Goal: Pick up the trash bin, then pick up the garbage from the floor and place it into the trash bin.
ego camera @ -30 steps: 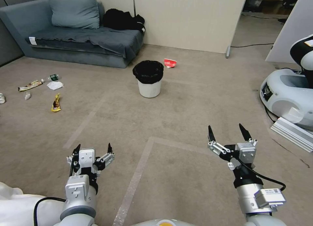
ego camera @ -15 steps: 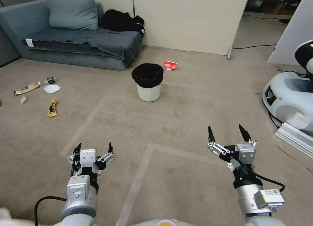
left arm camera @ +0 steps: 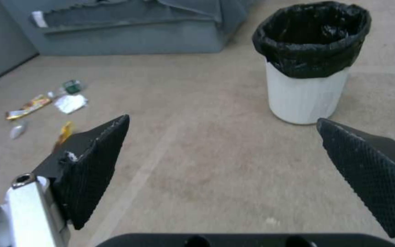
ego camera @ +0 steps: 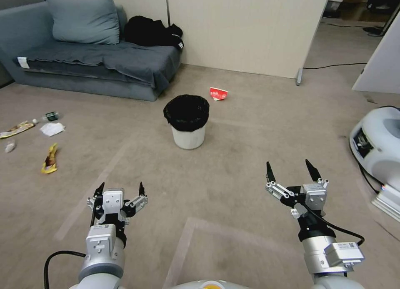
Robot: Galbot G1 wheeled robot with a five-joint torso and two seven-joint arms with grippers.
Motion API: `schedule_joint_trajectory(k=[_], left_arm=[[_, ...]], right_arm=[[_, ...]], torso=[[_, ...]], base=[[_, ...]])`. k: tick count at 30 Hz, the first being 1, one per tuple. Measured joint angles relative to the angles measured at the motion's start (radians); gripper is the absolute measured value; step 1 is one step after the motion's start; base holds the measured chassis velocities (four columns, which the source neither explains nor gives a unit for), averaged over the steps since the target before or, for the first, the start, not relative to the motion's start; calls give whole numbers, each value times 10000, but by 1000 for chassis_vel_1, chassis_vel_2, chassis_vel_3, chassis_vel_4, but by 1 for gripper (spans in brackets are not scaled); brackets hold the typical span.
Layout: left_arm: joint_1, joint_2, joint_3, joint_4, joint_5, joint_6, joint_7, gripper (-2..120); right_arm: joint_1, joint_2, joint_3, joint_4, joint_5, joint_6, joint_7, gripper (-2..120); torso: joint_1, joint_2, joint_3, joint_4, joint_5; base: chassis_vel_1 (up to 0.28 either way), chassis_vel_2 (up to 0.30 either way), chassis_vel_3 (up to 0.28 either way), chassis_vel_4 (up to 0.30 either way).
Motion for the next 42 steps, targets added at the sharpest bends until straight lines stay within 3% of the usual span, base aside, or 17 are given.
schedule_joint_trajectory(k=[28,42], left_arm=[[-57,-70,-231,13,-154,30,18,100],[-61,31,-227,15,-354,252,-44,100]], right_arm=[[-58,-1,-26,2,-7,80,-36,100],[-70,-1,-10,-78,-21,426,-390,100]], torso=[[1,0,1,1,2],[0,0,-3,0,6]], base=[[-328,329,330,-329],[-31,22,16,-33]])
